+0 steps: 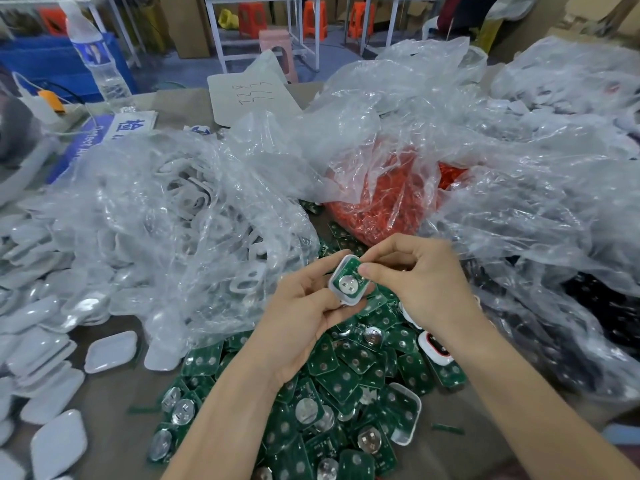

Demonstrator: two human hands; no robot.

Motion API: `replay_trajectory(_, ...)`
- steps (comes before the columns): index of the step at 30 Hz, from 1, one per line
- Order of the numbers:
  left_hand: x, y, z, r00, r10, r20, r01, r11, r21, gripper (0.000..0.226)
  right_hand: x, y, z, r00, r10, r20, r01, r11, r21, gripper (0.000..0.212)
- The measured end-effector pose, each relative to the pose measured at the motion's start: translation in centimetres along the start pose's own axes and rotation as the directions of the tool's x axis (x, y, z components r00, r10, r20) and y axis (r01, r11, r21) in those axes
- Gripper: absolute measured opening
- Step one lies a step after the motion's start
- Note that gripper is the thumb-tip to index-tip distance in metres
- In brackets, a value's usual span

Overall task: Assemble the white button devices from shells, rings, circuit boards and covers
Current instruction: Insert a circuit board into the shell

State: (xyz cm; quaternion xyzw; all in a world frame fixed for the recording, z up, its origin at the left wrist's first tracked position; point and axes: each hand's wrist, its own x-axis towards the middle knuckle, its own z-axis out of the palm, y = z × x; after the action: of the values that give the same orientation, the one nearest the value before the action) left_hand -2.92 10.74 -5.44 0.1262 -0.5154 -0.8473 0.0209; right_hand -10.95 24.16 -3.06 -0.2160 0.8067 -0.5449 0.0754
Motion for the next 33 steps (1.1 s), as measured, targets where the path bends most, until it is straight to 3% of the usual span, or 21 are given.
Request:
replay_trajectory(10, -0.1, 0.1, 0.1, 1.000, 0.016, 0.003, -0.016, 1.000, -0.020, 0.040, -0.2, 0.0, 0.4, 0.990, -0.114, -0.078, 0.100, 0.981, -0.164, 0.015)
replay_trajectory(18, -0.1, -0.1, 0.0, 0.997, 0.073, 0.038, -0.073, 0.997, -0.006, 0.033, -0.1, 0.1, 0.2, 0.999, -0.019, -0.033, 0.019, 1.000, 0.003, 0.023)
replay_trajectory(26, 0.0, -0.3, 0.1, 0.995, 0.092, 0.040, -0.092, 0.996, 0.010, 0.029, 0.1, 0.2, -0.4, 0.995, 0.086, 0.050, -0.092, 0.988, 0.122, 0.016)
replay_trajectory(33, 0.1, -0.5, 0.1, 0.994, 0.079, 0.080, -0.082, 0.996, 0.035, 0.037, 0.3, 0.4, -1.0, 0.992, 0.105, 0.076, -0.112, 0.988, 0.105, 0.011)
